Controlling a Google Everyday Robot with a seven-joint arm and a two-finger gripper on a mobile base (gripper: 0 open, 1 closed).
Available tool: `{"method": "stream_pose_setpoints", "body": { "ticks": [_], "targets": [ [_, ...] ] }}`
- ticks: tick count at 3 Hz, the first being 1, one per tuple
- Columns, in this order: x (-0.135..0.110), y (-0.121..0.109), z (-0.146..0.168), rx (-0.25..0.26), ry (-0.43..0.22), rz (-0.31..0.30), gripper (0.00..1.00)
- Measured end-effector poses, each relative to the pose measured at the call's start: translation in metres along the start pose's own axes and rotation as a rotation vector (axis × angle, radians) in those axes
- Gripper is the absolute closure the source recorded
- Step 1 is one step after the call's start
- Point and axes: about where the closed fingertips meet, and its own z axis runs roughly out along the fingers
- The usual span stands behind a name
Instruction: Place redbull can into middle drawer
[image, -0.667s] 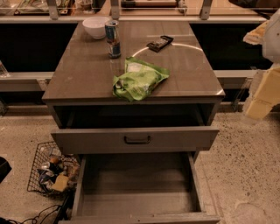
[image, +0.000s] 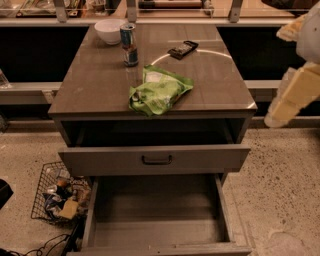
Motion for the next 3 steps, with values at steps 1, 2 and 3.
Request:
{"method": "stream_pose_setpoints", "body": {
  "ticks": [1,2,3],
  "targets": [
    [-0.003,-0.057,0.014,0.088,-0.216,0.116,0.0],
    [-0.037,-0.12,0.034,0.155,-0.512,0.183,0.0],
    [-0.09,-0.166,0.05,0.189,-0.834,0.234,0.0]
  ]
}}
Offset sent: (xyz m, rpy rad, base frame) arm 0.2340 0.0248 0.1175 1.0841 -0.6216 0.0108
